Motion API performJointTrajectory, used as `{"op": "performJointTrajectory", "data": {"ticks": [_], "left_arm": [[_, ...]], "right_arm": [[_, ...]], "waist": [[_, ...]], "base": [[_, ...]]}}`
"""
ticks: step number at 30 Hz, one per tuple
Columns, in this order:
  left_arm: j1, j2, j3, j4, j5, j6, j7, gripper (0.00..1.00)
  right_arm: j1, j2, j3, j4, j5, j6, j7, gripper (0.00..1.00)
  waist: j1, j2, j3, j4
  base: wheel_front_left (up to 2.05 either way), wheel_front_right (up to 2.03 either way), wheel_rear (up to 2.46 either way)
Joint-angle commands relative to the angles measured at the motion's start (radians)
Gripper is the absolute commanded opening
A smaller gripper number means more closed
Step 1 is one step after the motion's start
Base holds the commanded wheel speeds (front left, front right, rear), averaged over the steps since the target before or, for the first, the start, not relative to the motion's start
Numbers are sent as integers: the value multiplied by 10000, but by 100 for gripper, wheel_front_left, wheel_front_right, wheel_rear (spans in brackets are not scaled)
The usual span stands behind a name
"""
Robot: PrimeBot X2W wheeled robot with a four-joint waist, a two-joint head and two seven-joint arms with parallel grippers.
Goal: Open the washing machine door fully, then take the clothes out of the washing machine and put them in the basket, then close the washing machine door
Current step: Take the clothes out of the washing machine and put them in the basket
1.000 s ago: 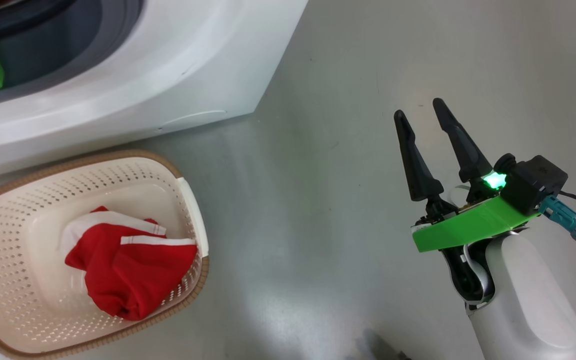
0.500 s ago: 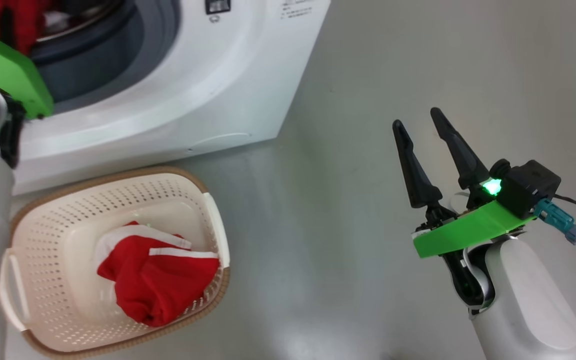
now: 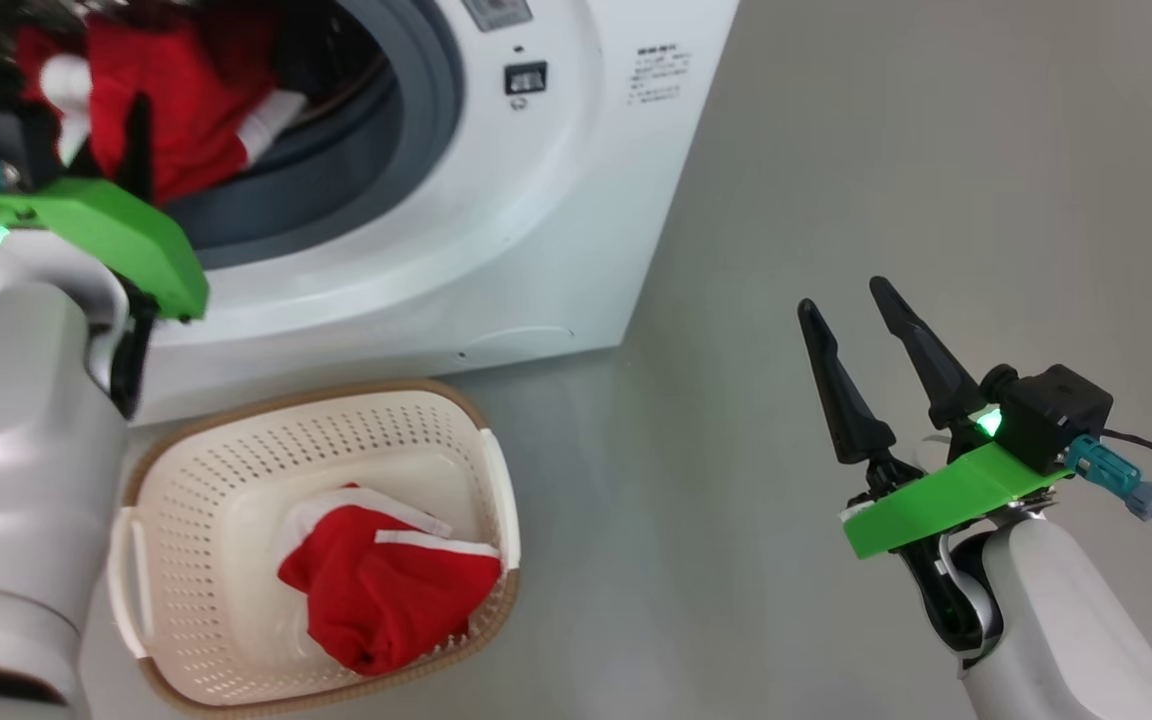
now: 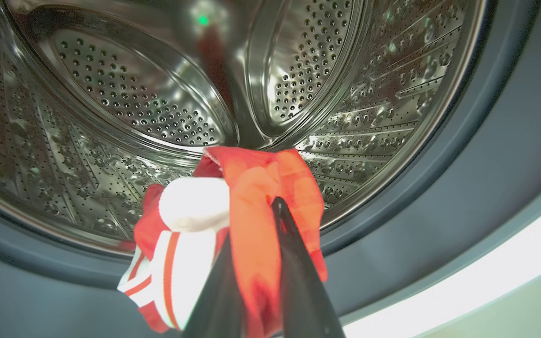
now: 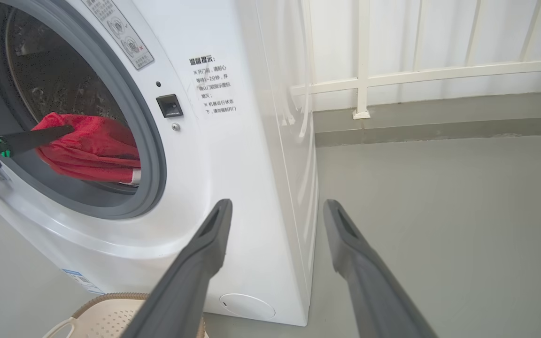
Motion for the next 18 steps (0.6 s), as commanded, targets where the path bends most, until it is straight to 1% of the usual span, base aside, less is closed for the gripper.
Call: {"op": "performJointTrajectory", "data": {"ticks": [1, 10, 14, 18], "left_arm": [[43, 372, 95, -312, -80, -25, -107, 0], [1465, 554, 96, -2328, -261, 22, -203, 0], [2348, 749, 260, -3637, -352, 245, -208, 0], [3332, 991, 311, -5201, -382, 601, -170, 0]], "right_arm": [[214, -45, 215, -203, 83, 16, -118, 100], [513, -114, 197, -103, 175, 16, -118, 100], [622, -134, 184, -58, 214, 16, -118, 100], [769, -198, 165, -27, 253, 16, -118, 100]], "waist": [[0, -1, -435, 370], [0, -1, -1039, 912], [0, -1, -1317, 1112], [0, -1, -1574, 1351]], "base": [[0, 0, 0], [0, 0, 0], [0, 0, 0], [0, 0, 0]]}}
